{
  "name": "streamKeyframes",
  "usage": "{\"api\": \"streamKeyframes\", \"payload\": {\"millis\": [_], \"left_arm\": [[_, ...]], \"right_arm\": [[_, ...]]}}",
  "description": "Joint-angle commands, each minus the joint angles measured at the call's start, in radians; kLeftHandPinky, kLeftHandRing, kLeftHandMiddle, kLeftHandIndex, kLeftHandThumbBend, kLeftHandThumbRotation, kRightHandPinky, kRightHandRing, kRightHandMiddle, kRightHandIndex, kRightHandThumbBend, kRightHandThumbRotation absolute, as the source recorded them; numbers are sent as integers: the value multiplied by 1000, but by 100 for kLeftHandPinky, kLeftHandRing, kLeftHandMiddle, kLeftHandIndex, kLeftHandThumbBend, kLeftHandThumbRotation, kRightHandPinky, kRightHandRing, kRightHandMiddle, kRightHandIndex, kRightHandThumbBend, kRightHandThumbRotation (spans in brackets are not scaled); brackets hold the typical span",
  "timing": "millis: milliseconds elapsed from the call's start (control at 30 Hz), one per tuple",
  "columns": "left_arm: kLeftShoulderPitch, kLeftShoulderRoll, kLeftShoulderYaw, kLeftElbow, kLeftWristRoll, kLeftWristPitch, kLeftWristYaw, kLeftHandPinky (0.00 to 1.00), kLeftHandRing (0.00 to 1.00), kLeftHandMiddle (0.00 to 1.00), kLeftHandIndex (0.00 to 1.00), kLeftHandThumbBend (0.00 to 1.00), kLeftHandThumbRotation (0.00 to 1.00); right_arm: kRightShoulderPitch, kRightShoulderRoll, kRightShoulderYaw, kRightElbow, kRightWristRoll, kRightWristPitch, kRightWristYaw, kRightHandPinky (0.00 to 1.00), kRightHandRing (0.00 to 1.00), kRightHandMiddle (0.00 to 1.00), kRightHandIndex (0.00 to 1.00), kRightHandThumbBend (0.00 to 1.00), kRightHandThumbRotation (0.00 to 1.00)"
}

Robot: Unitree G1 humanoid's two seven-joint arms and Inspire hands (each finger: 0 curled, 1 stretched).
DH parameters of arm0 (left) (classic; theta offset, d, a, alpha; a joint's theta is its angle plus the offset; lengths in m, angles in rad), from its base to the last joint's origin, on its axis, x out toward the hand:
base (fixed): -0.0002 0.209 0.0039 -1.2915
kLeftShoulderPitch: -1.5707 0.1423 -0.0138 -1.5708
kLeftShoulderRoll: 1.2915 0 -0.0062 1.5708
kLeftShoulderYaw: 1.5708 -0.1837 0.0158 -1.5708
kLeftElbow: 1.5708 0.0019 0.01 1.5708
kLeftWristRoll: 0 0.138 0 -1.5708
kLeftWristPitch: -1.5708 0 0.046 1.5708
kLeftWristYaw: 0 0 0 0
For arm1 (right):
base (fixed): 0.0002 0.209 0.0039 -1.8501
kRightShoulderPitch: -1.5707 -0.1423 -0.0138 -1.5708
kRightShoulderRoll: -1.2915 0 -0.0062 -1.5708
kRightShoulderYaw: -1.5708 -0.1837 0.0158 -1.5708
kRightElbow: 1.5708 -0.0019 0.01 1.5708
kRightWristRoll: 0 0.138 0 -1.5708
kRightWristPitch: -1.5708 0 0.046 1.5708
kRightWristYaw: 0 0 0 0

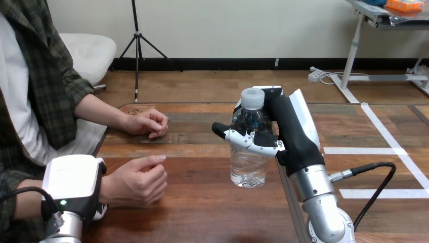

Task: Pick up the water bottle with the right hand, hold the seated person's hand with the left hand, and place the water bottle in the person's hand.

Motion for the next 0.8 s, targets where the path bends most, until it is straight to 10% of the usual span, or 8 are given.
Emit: {"api": "streamKeyframes", "payload": {"millis": [0,767], "left_arm": [[-45,-28,-37,97,-16,14,-4,60,61,63,62,83,0],[-75,-40,-56,158,-87,-5,35,56,57,59,59,82,0]], "right_arm": [[-39,-8,-19,-79,12,-23,-3,0,3,2,0,32,0],[-47,-20,-23,-74,14,-31,-6,0,3,2,0,33,0]]}}
